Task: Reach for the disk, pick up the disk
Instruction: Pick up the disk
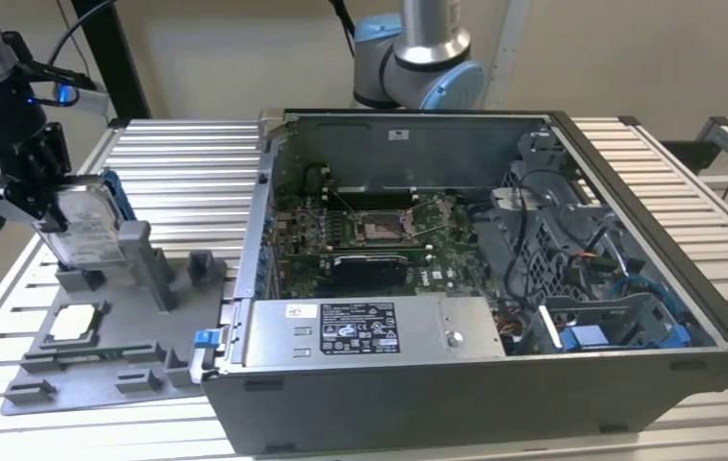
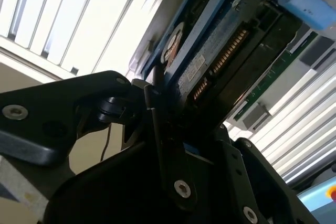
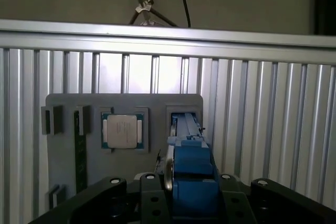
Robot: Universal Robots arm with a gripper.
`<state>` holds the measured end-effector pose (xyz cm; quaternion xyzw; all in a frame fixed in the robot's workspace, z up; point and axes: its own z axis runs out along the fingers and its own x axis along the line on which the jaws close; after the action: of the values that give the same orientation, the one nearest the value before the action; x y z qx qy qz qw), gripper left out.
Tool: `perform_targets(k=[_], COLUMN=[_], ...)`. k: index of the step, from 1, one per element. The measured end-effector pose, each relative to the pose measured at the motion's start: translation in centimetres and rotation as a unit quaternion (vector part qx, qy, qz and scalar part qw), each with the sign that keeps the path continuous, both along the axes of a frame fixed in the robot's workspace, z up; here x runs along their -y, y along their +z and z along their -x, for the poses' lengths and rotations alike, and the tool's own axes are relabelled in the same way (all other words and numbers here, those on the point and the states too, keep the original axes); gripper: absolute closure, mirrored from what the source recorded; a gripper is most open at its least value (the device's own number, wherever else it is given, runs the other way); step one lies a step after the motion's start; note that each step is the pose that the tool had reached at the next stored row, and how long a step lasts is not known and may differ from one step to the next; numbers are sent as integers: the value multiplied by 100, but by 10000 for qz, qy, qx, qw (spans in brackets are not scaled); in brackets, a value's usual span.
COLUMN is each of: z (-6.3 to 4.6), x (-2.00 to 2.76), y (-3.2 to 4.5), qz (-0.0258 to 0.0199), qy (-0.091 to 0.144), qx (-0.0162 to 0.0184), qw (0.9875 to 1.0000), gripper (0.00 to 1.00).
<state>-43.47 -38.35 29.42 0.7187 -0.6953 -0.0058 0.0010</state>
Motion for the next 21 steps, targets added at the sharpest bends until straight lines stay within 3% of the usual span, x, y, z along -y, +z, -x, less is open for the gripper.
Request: perform_targets(k=[21], z=[0], x=[0], y=[260], qz=[0], qy=[0], qx=[0], qw=[10000], gripper=[100])
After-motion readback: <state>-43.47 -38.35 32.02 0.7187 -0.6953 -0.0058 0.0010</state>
